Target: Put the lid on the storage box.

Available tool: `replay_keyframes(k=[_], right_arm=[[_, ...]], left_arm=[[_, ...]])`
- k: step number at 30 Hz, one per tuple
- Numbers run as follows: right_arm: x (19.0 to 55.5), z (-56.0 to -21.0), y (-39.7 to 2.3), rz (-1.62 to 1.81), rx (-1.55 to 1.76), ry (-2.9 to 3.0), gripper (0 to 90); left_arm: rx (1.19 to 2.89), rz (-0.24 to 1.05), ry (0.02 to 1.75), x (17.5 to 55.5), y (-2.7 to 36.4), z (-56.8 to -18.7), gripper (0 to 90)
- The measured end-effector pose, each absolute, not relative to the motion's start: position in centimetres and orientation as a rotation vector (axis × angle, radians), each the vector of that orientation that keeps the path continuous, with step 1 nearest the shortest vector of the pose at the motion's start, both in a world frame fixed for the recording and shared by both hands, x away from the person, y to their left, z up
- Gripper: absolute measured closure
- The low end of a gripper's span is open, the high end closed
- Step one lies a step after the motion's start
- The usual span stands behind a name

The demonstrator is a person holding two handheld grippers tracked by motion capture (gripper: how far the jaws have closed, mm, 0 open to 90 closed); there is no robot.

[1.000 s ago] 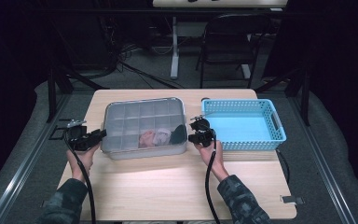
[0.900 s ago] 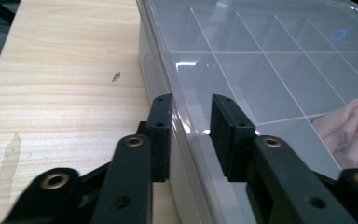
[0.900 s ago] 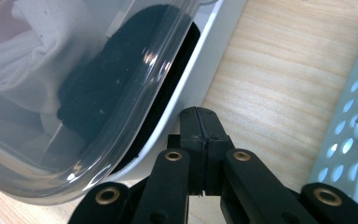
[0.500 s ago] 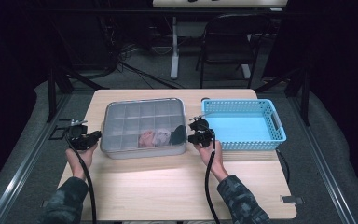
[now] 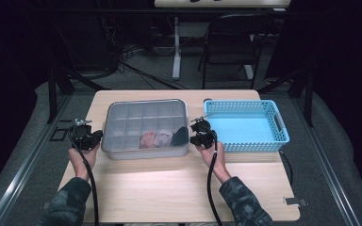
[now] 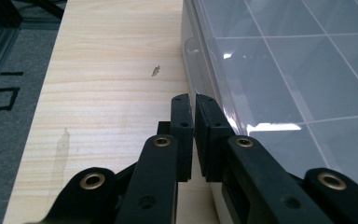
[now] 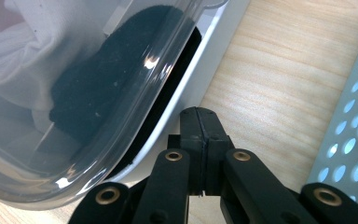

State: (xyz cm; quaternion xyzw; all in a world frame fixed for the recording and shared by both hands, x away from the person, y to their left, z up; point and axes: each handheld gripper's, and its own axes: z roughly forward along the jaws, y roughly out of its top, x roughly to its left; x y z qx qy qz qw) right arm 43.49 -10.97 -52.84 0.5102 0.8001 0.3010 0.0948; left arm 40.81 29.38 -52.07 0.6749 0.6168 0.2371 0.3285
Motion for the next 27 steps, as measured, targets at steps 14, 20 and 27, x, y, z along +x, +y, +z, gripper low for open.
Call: replay_keyframes(k=[14,20,27], right_arm=[[41.7,-51.1,-13.0,0.942,1.483,2.351,50.1],[39.9,-49.8,-13.4,0.947,1.41,2.382,35.5],[38.5,-49.0,-13.8,0.96,1.381,2.39,28.0]], left_arm=[[1.691,0.624,1.633,37.7,30.9,-50.8,30.2],[1.685,0.609,1.607,35.7,30.5,-50.3,18.9],[1.697,0.599,1.583,34.7,30.0,-50.0,15.1]])
